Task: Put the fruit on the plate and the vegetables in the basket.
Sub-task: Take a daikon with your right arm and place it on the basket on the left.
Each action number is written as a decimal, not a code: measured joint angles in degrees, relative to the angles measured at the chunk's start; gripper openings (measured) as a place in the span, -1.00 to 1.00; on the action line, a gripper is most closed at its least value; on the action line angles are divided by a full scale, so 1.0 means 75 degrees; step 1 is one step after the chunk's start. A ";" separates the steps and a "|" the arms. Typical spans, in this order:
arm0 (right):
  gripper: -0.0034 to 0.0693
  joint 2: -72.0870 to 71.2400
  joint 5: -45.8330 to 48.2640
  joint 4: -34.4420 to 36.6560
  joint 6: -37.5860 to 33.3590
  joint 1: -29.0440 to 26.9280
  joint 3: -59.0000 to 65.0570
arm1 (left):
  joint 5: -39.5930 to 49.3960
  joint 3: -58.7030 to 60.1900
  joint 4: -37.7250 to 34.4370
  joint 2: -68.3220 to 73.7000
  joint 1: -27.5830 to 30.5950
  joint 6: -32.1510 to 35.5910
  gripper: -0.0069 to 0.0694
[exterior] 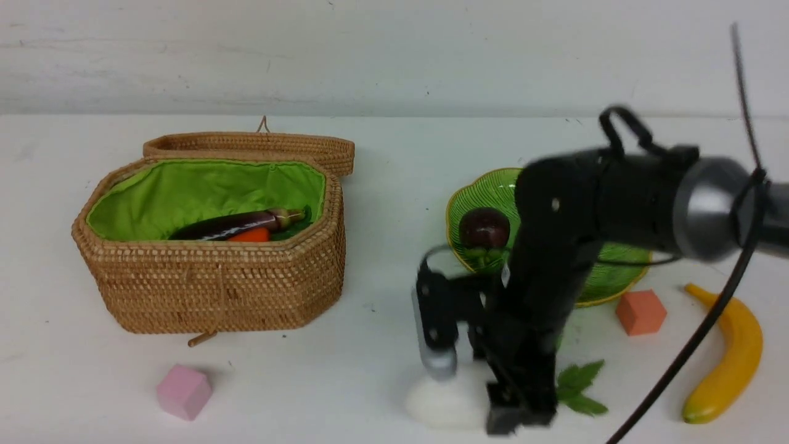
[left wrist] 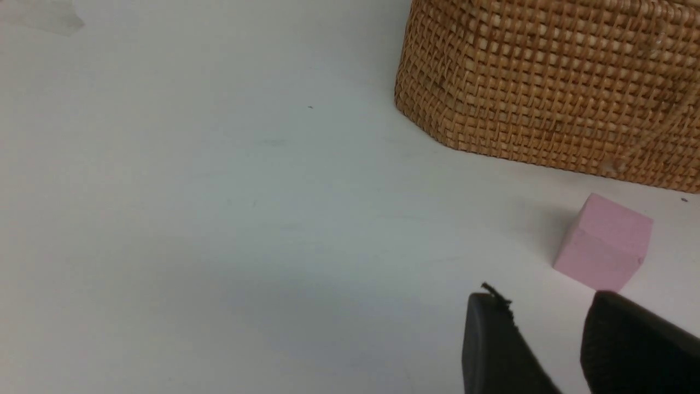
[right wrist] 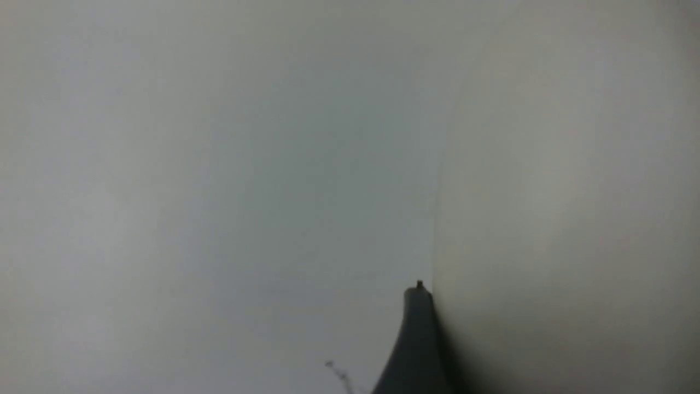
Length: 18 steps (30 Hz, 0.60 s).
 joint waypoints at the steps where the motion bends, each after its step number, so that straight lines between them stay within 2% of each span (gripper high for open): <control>1: 0.60 -0.0070 0.0037 0.0182 0.0192 0.0000 -0.0476 | 0.0000 0.0000 0.0000 0.0000 0.0000 0.0000 -0.19; 6: 0.60 -0.0120 -0.0288 0.1275 0.0841 0.0000 -0.2424 | 0.0000 0.0000 0.0000 0.0000 0.0000 0.0000 -0.19; 12: 0.60 0.0652 -0.1178 0.2657 0.0983 0.0000 -0.4998 | 0.0000 0.0000 0.0000 0.0000 0.0000 0.0000 -0.19; 16: 0.60 0.1477 -0.1465 0.3245 0.0897 0.0023 -0.6194 | 0.0000 0.0000 0.0000 0.0000 0.0000 0.0000 -0.19; 18: 0.60 0.2287 -0.2111 0.4108 0.0326 0.0128 -0.6856 | 0.0000 0.0000 0.0000 0.0000 0.0000 0.0000 -0.19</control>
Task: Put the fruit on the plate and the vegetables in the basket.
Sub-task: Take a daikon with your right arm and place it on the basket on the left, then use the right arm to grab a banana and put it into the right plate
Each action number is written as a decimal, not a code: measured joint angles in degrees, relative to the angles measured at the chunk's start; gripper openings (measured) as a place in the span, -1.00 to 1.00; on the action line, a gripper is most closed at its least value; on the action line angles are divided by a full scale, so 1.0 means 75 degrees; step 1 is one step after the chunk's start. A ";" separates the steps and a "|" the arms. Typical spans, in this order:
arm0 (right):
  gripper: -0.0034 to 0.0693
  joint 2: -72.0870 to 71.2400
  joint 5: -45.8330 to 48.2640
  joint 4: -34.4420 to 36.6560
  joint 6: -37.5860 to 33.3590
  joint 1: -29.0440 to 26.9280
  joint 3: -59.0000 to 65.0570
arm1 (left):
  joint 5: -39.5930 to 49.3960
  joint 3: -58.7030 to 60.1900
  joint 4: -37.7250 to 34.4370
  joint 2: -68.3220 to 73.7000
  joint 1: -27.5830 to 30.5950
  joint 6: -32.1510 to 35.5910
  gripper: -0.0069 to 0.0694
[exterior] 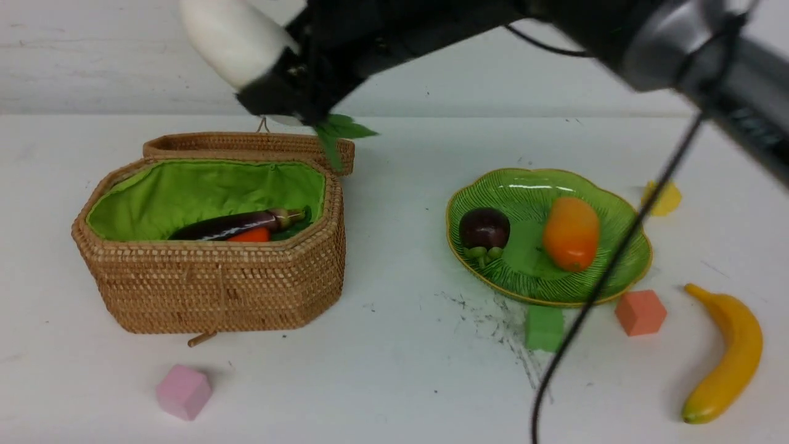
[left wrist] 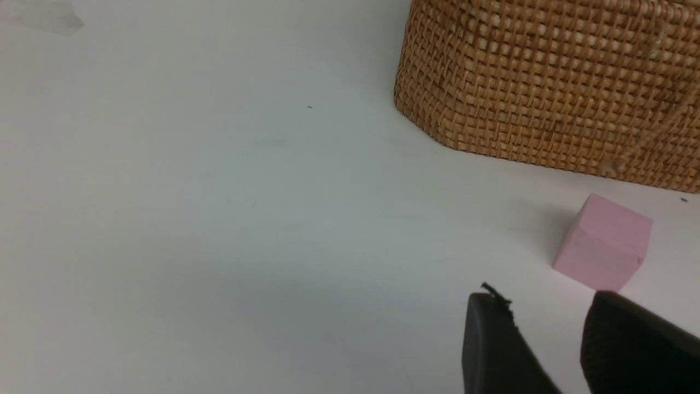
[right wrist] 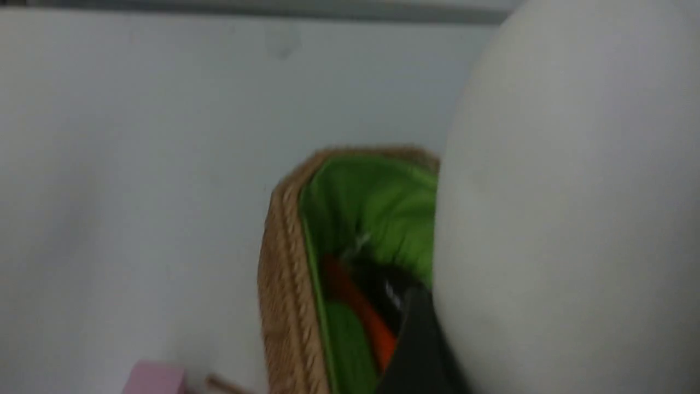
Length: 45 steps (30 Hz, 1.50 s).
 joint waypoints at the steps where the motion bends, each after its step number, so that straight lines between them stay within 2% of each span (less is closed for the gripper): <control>1: 0.60 0.0121 -0.0127 0.0145 -0.0124 0.0024 -0.0061 | 0.0000 0.0000 0.0000 0.0000 0.0000 0.0000 -0.19; 3: 0.60 0.0813 -0.1013 0.0956 -0.1060 0.0228 -0.0224 | 0.0000 0.0000 0.0000 0.0000 0.0000 0.0000 -0.19; 6: 0.60 0.1402 -0.1682 0.1450 -0.1829 0.0402 -0.0239 | 0.0000 0.0000 0.0000 0.0000 0.0000 0.0000 -0.19; 10: 0.60 0.1887 -0.1757 0.1781 -0.1892 0.0443 -0.0239 | 0.0000 0.0000 0.0000 0.0000 0.0000 0.0000 -0.19; 14: 0.61 0.2000 -0.1757 0.1699 -0.1461 0.0443 -0.0239 | 0.0000 0.0000 0.0000 0.0000 0.0000 0.0000 -0.19; 17: 0.88 0.1999 -0.1750 0.1261 -0.0816 0.0443 -0.0239 | 0.0000 0.0000 0.0000 0.0000 0.0000 0.0000 -0.19; 20: 0.96 0.1882 -0.1660 0.0574 -0.0217 0.0443 -0.0239 | 0.0000 0.0000 0.0000 0.0000 0.0000 0.0000 -0.19; 26: 0.92 0.1117 -0.0759 -0.0900 0.0774 0.0365 -0.0135 | 0.0000 0.0000 0.0000 0.0000 0.0000 0.0000 -0.19; 32: 0.85 -0.1151 0.0837 -0.2205 0.2700 -0.0163 0.1355 | 0.0000 0.0000 0.0000 0.0000 0.0000 0.0000 -0.19; 35: 0.74 -0.2686 0.1399 -0.3155 0.3943 -0.0726 0.2684 | 0.0000 0.0000 0.0000 0.0000 0.0000 0.0000 -0.19; 39: 0.62 -0.4040 0.1628 -0.4071 0.5011 -0.1379 0.4091 | 0.0000 0.0000 0.0000 0.0000 0.0000 0.0000 -0.19; 40: 0.58 -0.4634 0.1676 -0.4390 0.5528 -0.1739 0.4782 | 0.0000 0.0000 0.0000 0.0000 0.0000 0.0000 -0.19; 45: 0.50 -0.6193 0.1651 -0.4813 0.7321 -0.2966 0.7144 | 0.0000 0.0000 0.0000 0.0000 0.0000 0.0000 -0.19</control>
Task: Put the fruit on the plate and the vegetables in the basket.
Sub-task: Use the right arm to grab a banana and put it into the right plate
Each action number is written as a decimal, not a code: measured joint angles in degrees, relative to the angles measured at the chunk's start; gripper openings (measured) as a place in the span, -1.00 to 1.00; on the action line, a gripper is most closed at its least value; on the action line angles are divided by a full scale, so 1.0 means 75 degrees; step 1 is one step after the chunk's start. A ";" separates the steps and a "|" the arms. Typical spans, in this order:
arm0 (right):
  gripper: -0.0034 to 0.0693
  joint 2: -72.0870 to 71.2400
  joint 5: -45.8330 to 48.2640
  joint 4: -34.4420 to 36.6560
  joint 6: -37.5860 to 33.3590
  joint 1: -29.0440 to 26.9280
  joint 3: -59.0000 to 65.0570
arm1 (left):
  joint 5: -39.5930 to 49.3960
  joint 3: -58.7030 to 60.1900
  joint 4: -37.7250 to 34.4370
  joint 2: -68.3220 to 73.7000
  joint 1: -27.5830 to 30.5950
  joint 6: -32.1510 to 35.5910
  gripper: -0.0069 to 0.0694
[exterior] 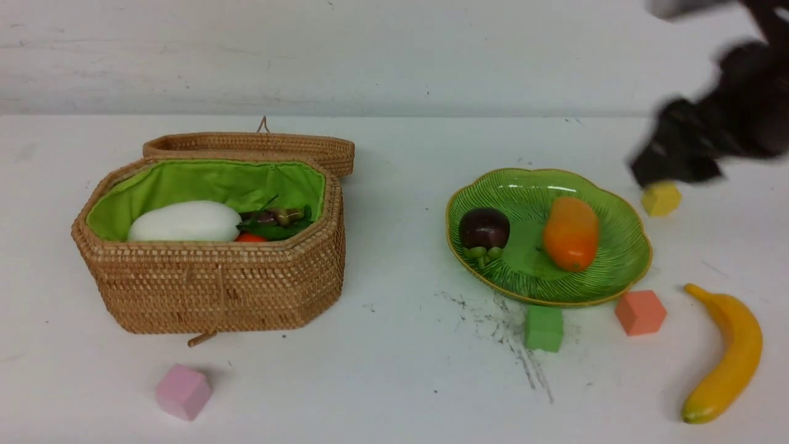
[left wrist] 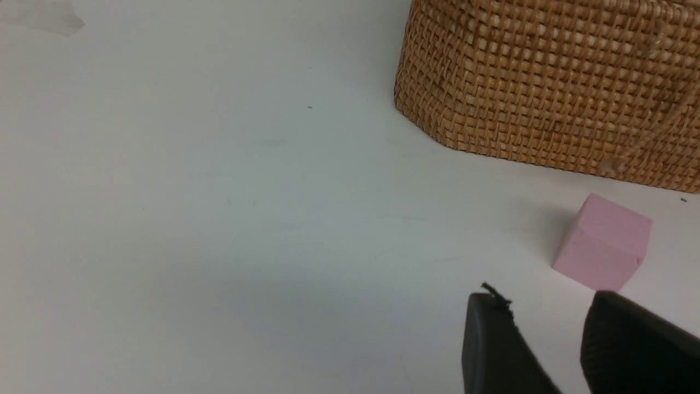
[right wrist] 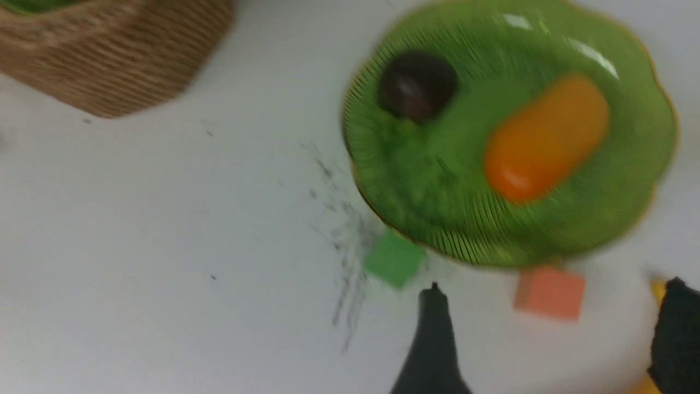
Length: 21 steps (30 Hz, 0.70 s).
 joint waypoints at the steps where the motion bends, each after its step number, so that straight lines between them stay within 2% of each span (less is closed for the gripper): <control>1: 0.49 -0.0336 -0.0039 0.0000 0.0537 -0.0354 0.0681 | 0.0000 0.0000 0.0000 0.0000 0.0000 0.0000 -0.19; 7: 0.49 -0.0167 -0.0746 0.0000 0.1823 -0.1476 0.2454 | 0.0000 0.0000 0.0000 0.0000 0.0000 0.0000 -0.19; 14: 0.49 0.1293 -0.1917 0.0007 0.3635 -0.2349 0.2641 | 0.0000 0.0000 0.0000 0.0000 0.0000 0.0000 -0.19; 17: 0.49 0.1960 -0.2488 0.0007 0.4002 -0.2528 0.2641 | 0.0000 0.0000 0.0000 0.0000 0.0000 0.0000 -0.19; 21: 0.49 0.2907 -0.3183 -0.0001 0.3991 -0.2547 0.2641 | 0.0000 0.0000 0.0000 0.0000 0.0000 0.0000 -0.19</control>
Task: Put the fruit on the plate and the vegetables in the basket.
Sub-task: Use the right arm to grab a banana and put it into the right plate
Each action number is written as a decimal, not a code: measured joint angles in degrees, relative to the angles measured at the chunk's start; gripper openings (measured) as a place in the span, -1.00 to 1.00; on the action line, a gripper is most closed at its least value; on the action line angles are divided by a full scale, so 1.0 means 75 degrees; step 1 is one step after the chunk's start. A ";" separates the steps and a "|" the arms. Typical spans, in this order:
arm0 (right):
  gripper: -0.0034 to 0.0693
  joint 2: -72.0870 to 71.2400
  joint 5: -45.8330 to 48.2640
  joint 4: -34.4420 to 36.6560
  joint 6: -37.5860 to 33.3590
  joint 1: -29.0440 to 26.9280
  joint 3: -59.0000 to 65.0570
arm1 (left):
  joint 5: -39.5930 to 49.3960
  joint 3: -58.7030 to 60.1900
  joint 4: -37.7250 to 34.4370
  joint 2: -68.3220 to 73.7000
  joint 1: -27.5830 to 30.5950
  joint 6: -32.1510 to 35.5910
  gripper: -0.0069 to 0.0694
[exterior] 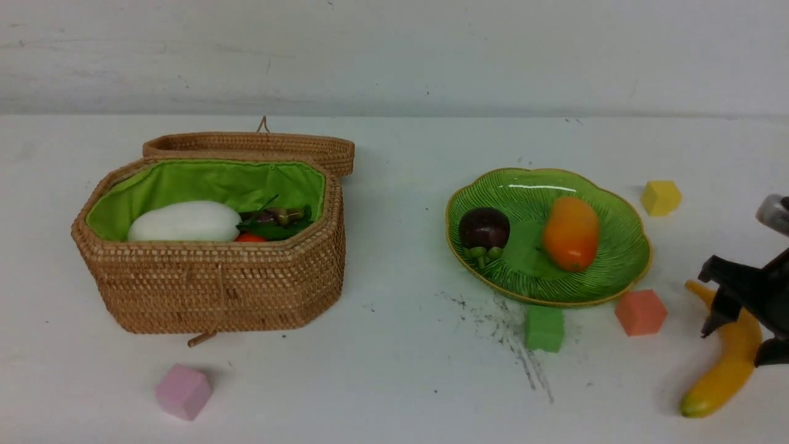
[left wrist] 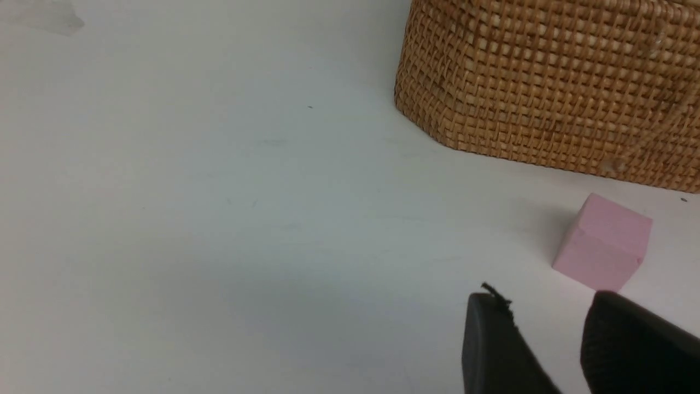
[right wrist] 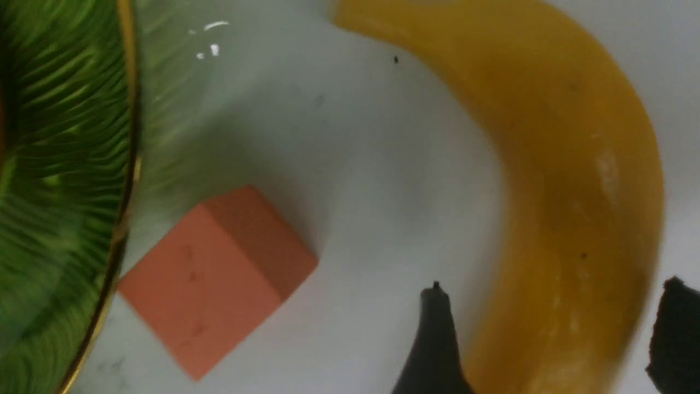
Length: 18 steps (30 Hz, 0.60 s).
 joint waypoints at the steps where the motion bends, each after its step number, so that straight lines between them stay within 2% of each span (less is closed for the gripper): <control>1: 0.46 0.0239 -0.0185 -0.0026 -0.0131 0.0000 0.0000 | 0.0000 0.0000 0.0000 0.0000 0.0000 0.0000 -0.19; 4: 0.31 0.0574 -0.0419 -0.0142 -0.0466 0.0000 -0.0045 | 0.0000 0.0000 0.0000 0.0000 0.0000 0.0000 -0.19; 6: -0.06 0.0640 -0.0615 -0.0108 -0.0747 0.0000 -0.0091 | 0.0000 0.0000 0.0000 0.0000 0.0000 0.0000 -0.19; 12: -0.03 0.0353 -0.0488 0.0537 -0.0871 0.0000 -0.0147 | 0.0000 0.0000 0.0000 0.0000 0.0000 0.0000 -0.19; 18: -0.03 -0.0369 -0.0456 0.1431 -0.1179 0.0140 -0.1407 | 0.0000 0.0000 0.0000 0.0000 0.0000 0.0000 -0.19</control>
